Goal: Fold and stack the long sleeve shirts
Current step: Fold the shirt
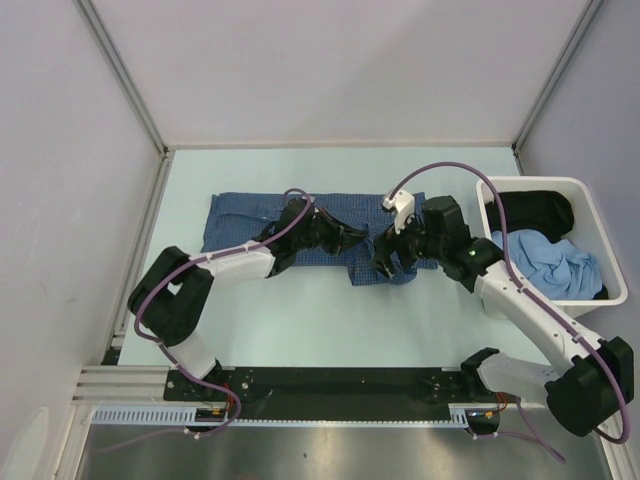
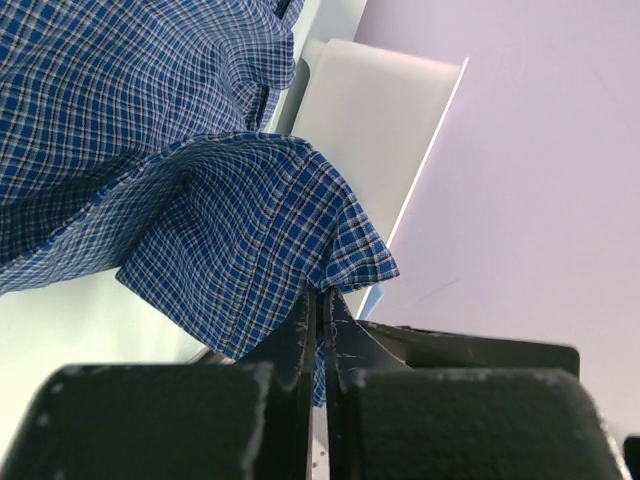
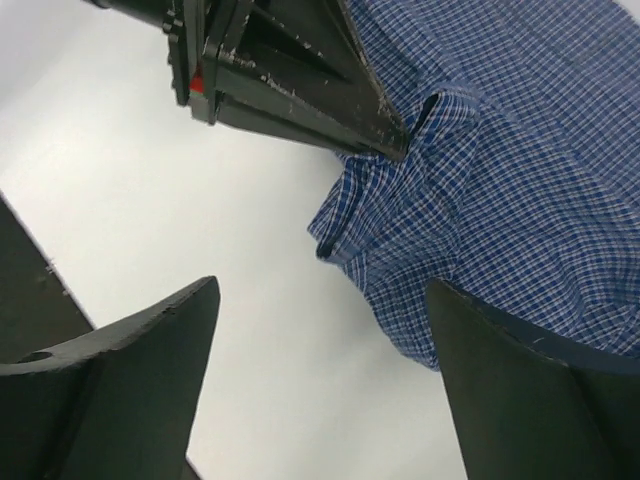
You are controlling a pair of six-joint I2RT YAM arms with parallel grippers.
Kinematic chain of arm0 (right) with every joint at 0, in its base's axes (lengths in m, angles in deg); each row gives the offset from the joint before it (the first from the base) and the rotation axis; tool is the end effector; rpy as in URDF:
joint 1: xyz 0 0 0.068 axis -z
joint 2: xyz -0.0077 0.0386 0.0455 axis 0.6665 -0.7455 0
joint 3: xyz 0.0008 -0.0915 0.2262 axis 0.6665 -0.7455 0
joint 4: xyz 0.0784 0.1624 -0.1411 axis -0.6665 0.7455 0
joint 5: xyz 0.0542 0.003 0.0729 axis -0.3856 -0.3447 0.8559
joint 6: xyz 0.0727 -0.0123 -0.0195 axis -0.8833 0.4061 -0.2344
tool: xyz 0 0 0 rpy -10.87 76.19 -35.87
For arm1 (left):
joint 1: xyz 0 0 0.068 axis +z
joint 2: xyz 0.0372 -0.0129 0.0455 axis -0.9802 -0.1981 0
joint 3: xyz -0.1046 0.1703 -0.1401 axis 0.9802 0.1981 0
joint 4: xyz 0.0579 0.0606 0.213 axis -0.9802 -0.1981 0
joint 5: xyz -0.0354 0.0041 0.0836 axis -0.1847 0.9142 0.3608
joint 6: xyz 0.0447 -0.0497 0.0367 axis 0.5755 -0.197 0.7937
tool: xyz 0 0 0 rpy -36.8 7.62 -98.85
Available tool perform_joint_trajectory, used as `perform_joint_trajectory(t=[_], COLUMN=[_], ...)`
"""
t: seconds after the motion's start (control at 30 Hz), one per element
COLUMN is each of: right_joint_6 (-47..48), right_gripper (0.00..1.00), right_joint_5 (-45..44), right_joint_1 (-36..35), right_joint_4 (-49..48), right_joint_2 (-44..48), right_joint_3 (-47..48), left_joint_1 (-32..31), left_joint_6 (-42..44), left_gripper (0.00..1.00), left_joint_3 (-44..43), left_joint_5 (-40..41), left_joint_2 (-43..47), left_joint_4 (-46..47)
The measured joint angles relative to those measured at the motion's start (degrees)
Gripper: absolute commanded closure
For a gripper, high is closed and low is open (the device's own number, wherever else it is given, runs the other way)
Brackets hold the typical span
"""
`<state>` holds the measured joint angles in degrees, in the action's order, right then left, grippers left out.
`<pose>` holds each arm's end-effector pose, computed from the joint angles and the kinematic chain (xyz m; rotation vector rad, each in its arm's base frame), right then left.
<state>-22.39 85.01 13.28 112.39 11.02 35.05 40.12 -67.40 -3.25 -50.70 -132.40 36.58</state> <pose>0.2030 0.1379 0.2690 -0.9049 2.0048 0.6148 0.2706 -0.2418 0.1949 -0.8430 2.3004 -1.6126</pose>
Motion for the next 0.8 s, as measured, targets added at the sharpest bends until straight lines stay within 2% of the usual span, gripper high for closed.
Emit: perform_joint_trajectory(t=[0.13, 0.2, 0.23, 0.3, 0.33, 0.37, 0.43, 0.47, 0.53, 0.6, 0.63, 0.77, 0.8], right_joint_6=[0.1, 0.2, 0.4, 0.6, 0.9, 0.6, 0.9, 1.1, 1.4, 1.8, 2.1, 3.8, 4.4], right_gripper=[0.23, 0.36, 0.52, 0.72, 0.91, 0.99, 1.00, 1.00, 1.00, 1.00, 1.00, 1.00, 1.00], right_joint_5=[-4.6, -6.5, -7.1, -8.8, -9.3, -9.9, -10.9, -11.1, -11.4, -11.0, -10.7, -7.4, -6.5], right_joint_1=[-2.3, -3.0, -3.1, -3.3, -3.4, -3.4, -3.4, -3.4, -3.0, -2.3, -1.6, 2.8, 4.0], right_joint_4=[-3.3, -4.9, -5.5, -6.9, -7.3, -7.5, -7.6, -7.5, -7.0, -6.2, -5.6, -3.2, -2.3], right_joint_2=[-1.3, -2.4, -2.8, -3.8, -4.1, -4.5, -5.1, -5.2, -5.3, -5.5, -5.6, -5.8, -5.9], right_joint_3=[-0.6, -0.6, -0.7, -0.7, -0.7, -0.7, -0.6, -0.6, -0.4, 0.5, 1.4, 6.3, 7.8], left_joint_1=[0.0, -0.1, -0.2, -0.4, -0.6, -0.8, -1.0, -1.0, -0.9, -0.5, -0.2, 2.7, 3.8], left_joint_6=[-2.1, -2.9, -3.2, -3.5, -3.8, -3.9, -3.9, -3.8, -3.4, -2.3, -1.6, 4.6, 6.8], left_gripper=[0.97, 0.96, 0.96, 0.93, 0.92, 0.87, 0.82, 0.72, 0.62, 0.43, 0.27, 0.15, 0.01], left_joint_3=[0.0, 0.0, 0.0, -0.1, -0.1, -0.1, -0.1, -0.1, -0.1, -0.1, -0.1, -0.1, -0.1], left_joint_5=[0.9, 0.9, 0.9, 0.9, 0.9, 0.9, 0.9, 0.9, 0.7, 0.1, -0.4, -2.7, -3.1], left_joint_2=[0.0, 0.0, 0.0, 0.0, 0.0, 0.0, 0.0, 0.0, 0.0, 0.1, 0.2, 2.4, 3.5], left_joint_4=[-0.3, -0.5, -0.5, -0.6, -0.7, -0.8, -0.8, -0.8, -0.8, -0.7, -0.7, -1.7, -2.4])
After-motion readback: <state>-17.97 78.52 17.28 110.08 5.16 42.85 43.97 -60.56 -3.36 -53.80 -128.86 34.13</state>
